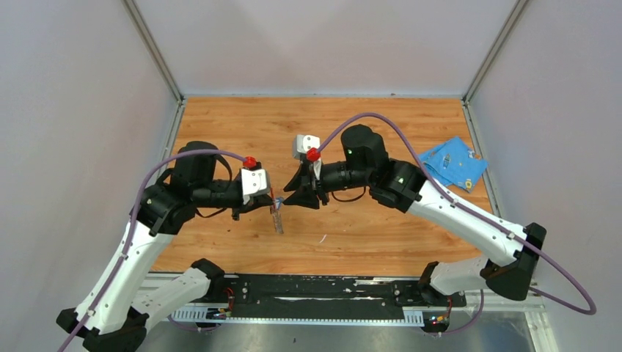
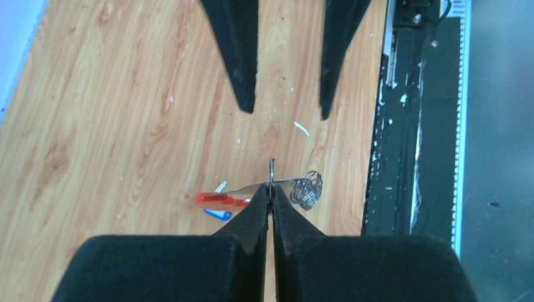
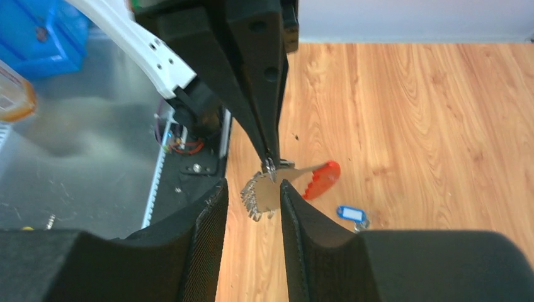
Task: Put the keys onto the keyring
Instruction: Adjust the key on the keyring.
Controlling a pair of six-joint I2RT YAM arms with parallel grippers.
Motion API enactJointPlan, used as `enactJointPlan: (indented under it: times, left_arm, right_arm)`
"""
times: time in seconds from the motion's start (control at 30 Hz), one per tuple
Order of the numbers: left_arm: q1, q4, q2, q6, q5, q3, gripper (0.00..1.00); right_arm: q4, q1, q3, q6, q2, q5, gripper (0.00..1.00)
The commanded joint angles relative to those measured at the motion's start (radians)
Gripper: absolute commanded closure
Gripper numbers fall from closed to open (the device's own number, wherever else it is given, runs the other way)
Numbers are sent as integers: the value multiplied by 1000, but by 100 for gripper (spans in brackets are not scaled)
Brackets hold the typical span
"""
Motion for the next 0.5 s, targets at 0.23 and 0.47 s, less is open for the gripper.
enactJointPlan:
  times: [0.23, 0.47]
  left_arm:
    - [-139, -215, 118, 176, -251, 237, 100]
    - [-182, -351, 172, 164, -374, 359, 100]
  right_arm:
    - [-195, -14, 73, -224, 78, 61, 61]
    - [80, -14, -74, -146, -7, 121, 60]
